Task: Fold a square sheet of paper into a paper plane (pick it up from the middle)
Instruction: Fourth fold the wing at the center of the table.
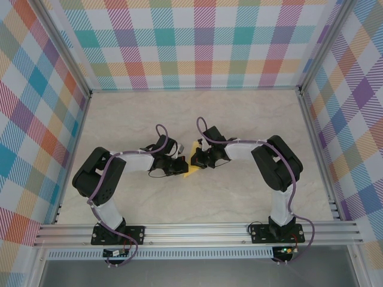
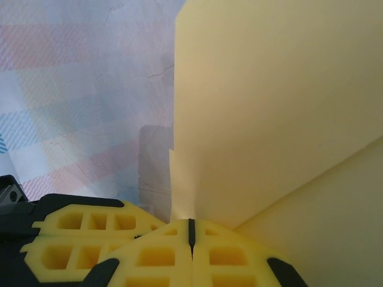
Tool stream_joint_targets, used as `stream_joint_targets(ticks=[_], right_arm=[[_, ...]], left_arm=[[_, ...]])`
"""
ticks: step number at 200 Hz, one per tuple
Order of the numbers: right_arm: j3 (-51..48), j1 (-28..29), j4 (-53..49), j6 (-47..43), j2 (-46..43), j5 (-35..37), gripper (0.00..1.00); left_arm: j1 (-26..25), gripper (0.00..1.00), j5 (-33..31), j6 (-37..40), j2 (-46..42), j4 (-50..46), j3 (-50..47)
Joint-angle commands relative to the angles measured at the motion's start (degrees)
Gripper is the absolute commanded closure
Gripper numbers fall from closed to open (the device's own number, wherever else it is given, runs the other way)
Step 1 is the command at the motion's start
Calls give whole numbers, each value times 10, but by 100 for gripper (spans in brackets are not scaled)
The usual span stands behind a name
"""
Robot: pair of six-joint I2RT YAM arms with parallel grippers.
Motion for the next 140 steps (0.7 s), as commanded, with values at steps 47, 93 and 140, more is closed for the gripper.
stream_joint_targets(ticks=[47, 93, 140], right_arm=[[32, 3, -34, -41, 43, 6, 98], [34, -29, -38, -54, 40, 20, 99], [53, -84, -28, -62, 55, 14, 100]], left_arm=[[4, 100, -22, -4, 16, -29, -10], [5, 100, -18, -4, 12, -60, -14], [4, 100, -17, 8, 1, -80, -25]])
